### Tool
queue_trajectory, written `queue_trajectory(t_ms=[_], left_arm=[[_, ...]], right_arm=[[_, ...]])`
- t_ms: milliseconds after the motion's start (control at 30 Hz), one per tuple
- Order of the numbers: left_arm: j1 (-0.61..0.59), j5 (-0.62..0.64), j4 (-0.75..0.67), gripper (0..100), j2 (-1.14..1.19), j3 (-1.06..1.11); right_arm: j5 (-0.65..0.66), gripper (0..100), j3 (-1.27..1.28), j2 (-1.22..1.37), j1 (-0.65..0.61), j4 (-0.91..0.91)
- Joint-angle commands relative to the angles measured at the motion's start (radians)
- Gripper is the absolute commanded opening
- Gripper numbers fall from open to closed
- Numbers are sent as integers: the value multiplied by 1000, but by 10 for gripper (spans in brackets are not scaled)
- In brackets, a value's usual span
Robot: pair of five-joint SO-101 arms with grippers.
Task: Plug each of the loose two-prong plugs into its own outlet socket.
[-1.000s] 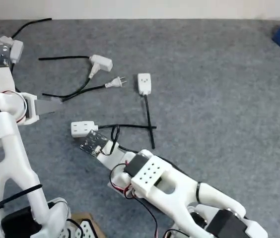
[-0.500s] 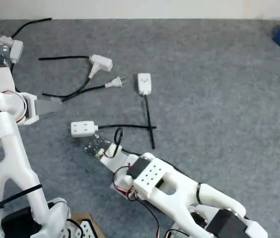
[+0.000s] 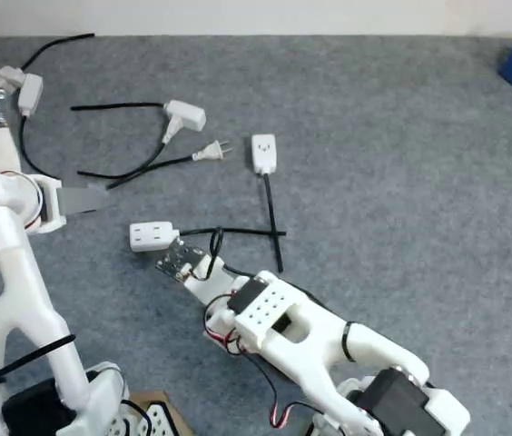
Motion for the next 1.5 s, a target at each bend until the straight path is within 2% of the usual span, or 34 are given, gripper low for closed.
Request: queue_trajectory(t_ms=[0, 233, 333, 467, 600, 700, 933, 1033, 1133, 1267, 1467], left_arm=[[-12, -60, 9, 457, -10, -28], [-24, -61, 28, 457, -12, -30], [-2, -63, 72, 457, -13, -39], [87, -63, 118, 457, -15, -58], [180, -55, 219, 457, -15, -229], [254, 12, 282, 457, -15, -337], [545, 114, 290, 457, -13, -292], [621, 141, 292, 457, -8, -283], [644, 160, 287, 457, -4, -283], [636, 158, 253, 457, -4, -206], [530, 114, 97, 457, -10, -13]], right_arm=[[-6, 8, -94, -93, 7, 111], [86, 8, -306, -447, 58, 386], [83, 8, -337, -536, 102, 401], [18, 8, -335, -593, 185, 303], [0, 8, -254, -622, 248, 128], [2, 8, -143, -627, 260, 25], [0, 8, -59, -627, 259, -30], [-9, 8, -59, -633, 259, -28], [-35, 8, -68, -636, 252, -5], [-44, 8, -125, -659, 185, 97], [-48, 8, -262, -788, 137, 286]])
